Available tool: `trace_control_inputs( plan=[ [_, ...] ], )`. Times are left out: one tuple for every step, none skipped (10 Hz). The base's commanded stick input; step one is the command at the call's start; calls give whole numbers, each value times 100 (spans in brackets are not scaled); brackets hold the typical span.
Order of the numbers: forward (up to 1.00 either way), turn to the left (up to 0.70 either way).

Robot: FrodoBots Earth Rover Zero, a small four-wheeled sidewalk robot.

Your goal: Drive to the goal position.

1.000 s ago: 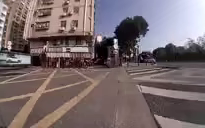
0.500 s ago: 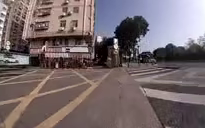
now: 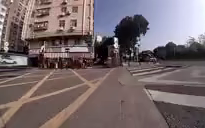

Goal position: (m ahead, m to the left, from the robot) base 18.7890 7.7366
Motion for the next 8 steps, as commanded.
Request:
trace_control_inputs(
  plan=[
    [45, 0],
    [45, 0],
    [45, 1],
    [45, 9],
    [45, 27],
    [45, 27],
    [45, 0],
    [45, 0]
  ],
)
